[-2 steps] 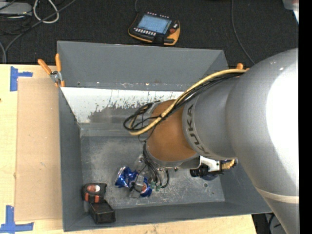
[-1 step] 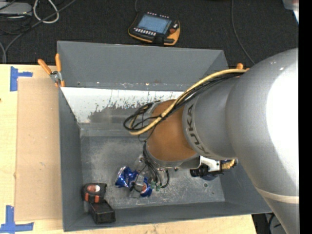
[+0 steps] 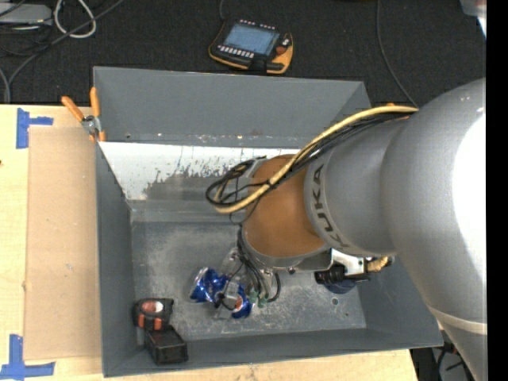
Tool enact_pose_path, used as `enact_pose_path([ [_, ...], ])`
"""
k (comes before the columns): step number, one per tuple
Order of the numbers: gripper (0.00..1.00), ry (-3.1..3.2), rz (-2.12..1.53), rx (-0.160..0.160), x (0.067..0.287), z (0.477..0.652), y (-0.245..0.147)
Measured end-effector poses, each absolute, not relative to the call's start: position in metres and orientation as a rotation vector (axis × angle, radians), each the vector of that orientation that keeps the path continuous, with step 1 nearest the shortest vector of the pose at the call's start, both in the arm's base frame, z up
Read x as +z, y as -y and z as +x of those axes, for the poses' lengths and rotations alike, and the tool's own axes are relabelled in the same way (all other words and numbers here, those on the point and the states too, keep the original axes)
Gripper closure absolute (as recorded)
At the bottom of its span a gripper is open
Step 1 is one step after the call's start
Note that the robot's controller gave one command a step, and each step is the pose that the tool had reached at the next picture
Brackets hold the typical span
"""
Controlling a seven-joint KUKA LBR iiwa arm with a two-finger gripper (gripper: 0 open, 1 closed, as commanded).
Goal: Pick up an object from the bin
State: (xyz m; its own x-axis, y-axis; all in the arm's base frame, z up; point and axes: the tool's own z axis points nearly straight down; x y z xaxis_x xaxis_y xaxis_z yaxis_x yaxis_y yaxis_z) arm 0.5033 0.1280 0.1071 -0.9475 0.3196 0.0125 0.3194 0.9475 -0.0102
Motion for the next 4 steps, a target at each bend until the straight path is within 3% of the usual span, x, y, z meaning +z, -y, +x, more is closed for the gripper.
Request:
enact_pose_path([
  [1, 1.0, 3.08, -0.517, 0.016, 0.132, 0.509, -0.126],
  [2, 1.0, 3.07, -0.571, 0.011, 0.072, 0.579, -0.074],
  [3, 1.0, 3.073, -0.555, 0.014, 0.158, 0.557, -0.088],
  [4, 1.0, 3.057, -0.63, 0.017, 0.278, 0.563, -0.055],
])
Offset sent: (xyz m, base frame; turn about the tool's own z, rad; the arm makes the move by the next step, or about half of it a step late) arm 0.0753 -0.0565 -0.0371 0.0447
